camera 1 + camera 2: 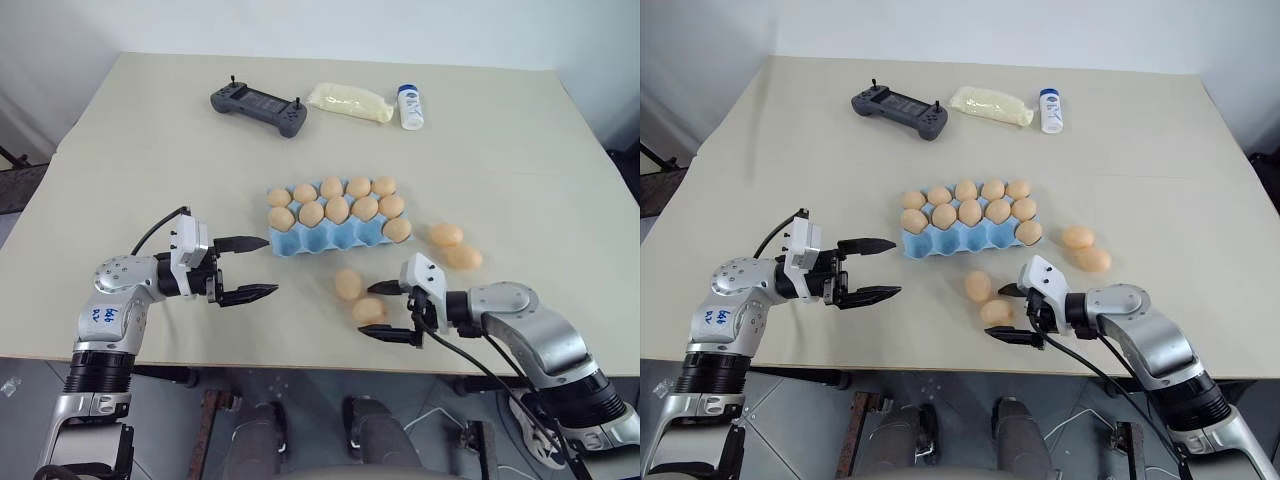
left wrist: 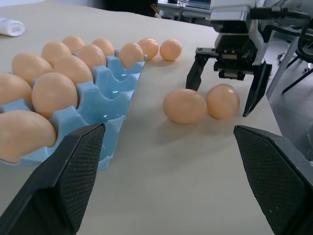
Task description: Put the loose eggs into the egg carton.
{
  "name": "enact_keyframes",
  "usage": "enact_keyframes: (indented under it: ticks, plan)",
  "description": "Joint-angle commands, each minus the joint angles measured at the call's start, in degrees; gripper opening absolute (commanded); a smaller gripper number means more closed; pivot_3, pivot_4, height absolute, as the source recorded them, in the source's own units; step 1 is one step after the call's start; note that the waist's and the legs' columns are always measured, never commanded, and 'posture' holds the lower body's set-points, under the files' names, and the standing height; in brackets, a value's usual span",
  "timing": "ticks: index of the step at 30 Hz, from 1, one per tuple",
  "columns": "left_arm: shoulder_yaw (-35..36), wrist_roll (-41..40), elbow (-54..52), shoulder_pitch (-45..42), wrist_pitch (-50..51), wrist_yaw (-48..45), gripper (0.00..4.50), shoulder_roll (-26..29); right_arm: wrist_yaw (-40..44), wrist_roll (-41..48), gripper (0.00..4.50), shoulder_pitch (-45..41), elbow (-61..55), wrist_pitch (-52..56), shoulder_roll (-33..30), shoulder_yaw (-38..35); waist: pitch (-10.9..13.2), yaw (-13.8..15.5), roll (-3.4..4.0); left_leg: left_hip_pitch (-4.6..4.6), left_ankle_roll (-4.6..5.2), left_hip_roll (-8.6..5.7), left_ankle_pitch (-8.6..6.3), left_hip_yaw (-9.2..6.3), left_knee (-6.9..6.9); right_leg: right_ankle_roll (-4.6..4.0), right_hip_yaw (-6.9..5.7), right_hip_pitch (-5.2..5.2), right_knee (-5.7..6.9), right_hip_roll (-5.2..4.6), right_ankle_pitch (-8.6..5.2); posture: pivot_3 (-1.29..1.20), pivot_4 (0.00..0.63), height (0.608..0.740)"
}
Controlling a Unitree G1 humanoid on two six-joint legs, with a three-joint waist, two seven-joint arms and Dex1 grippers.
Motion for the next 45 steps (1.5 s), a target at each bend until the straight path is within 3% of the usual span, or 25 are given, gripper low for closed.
enact_keyframes:
  ticks: [1,7,10,16,21,30,39,45]
  plan:
    - [1.58,-1.47,-2.7,0.55,-0.49,0.29,4.5,0.57,0.77,0.27,3.85,-0.37,-0.18,-0.75,0.48,-0.86,0.0,0.02,0.0,0.0,0.0,0.0,0.0,0.0,0.0,0.0,0.0,0.0,0.0,0.0,0.0,0.0,0.15,0.74]
    - [1.69,-1.78,-3.0,1.03,-0.39,0.13,4.5,0.75,0.14,1.52,1.87,0.1,-2.0,0.54,-0.28,-3.46,0.0,0.07,0.0,0.0,-0.01,0.0,-0.01,0.0,0.0,-0.01,-0.01,0.0,-0.01,-0.01,-0.01,0.0,0.15,0.74]
    - [1.63,-1.79,-2.24,0.9,-0.81,-0.24,4.5,0.88,-0.52,2.44,1.63,0.52,-4.19,1.78,-1.19,-6.23,0.0,0.07,0.0,0.0,-0.01,0.0,-0.01,0.0,-0.01,-0.02,-0.01,0.0,-0.01,-0.01,-0.01,0.0,0.15,0.74]
    - [1.66,-1.61,-0.58,0.52,-1.76,-0.32,4.5,0.72,-1.55,4.13,1.63,0.83,-7.49,4.31,-3.35,-11.44,0.0,0.13,0.0,0.0,-0.02,0.0,-0.01,-0.02,-0.05,-0.04,-0.02,0.0,-0.03,-0.03,-0.02,0.0,0.15,0.74]
    - [1.58,-1.57,0.03,0.23,-2.28,0.12,4.5,0.38,-4.25,4.35,1.61,-4.25,-5.7,4.41,-2.19,-14.31,0.0,-0.21,0.0,0.0,-0.02,0.0,-0.01,-0.02,-0.06,-0.05,-0.02,-0.01,-0.03,-0.03,-0.03,0.0,0.15,0.74]
    - [1.65,-1.74,-0.39,0.14,-3.06,1.57,4.5,-0.44,-8.71,-3.76,1.61,-17.7,10.7,-2.52,5.8,-8.39,0.0,-1.2,0.0,-0.04,-0.1,-0.01,0.03,-0.02,-0.09,-0.06,-0.07,-0.06,-0.01,-0.04,-0.03,0.0,0.15,0.74]
    - [2.47,-2.05,-2.18,1.82,-2.98,2.65,4.5,-0.28,-9.85,-9.18,1.61,-23.37,20.64,-7.25,11.32,-5.47,0.0,-1.44,0.0,-0.1,-0.31,0.08,0.08,0.16,-0.06,-0.05,-0.18,-0.2,0.01,0.02,-0.03,0.0,0.15,0.74]
    - [2.72,-2.1,-2.46,2.22,-3.18,3.04,4.5,-0.24,-8.96,-9.41,3.74,-24.37,20.96,-6.55,12.13,-5.31,0.0,-1.44,0.0,-0.1,-0.32,0.09,0.08,0.16,-0.05,-0.06,-0.18,-0.2,0.04,0.0,-0.03,0.0,0.15,0.74]
